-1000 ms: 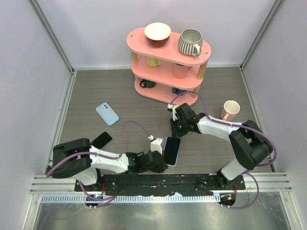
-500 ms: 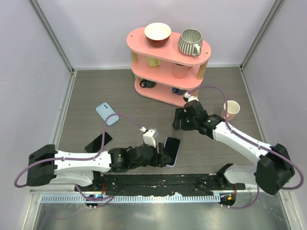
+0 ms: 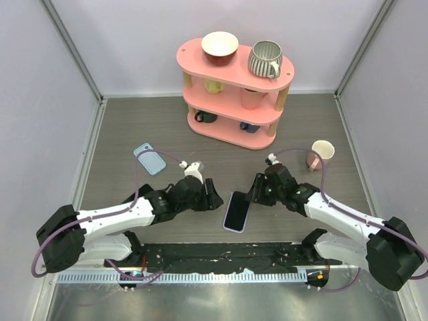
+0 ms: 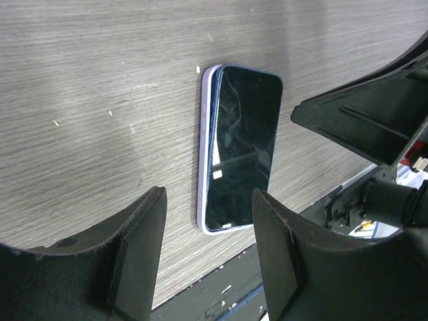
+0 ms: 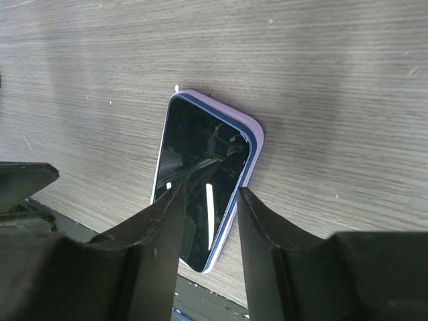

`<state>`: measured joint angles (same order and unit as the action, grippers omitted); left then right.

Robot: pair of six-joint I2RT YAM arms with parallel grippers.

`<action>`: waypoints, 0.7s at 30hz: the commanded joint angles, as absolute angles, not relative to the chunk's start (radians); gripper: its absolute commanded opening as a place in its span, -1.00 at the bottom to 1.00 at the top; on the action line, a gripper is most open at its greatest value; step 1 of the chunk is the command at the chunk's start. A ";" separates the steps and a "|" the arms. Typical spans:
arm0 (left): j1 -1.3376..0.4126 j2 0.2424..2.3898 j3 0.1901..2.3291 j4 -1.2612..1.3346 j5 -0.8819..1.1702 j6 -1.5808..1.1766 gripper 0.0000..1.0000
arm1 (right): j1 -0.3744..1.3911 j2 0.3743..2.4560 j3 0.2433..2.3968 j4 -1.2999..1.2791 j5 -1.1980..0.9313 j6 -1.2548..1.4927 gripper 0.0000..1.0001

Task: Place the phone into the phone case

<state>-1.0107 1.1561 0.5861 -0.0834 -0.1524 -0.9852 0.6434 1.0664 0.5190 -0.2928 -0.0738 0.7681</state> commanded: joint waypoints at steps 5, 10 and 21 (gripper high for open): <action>-1.000 1.221 0.598 -0.046 -0.077 -0.951 0.15 | 0.679 1.152 0.433 -0.106 -0.112 0.816 -0.31; -0.999 1.272 0.606 -0.063 -0.083 -0.950 0.12 | 0.716 1.253 0.419 -0.055 -0.083 0.804 -0.55; -0.997 1.330 0.624 -0.100 -0.130 -0.957 0.11 | 0.735 1.419 0.523 -0.092 -0.008 0.703 -0.72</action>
<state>-1.0042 1.3056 0.5865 -0.0830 -0.0933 -0.9615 0.7197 1.3102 0.4896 -0.0311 -0.0986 0.7872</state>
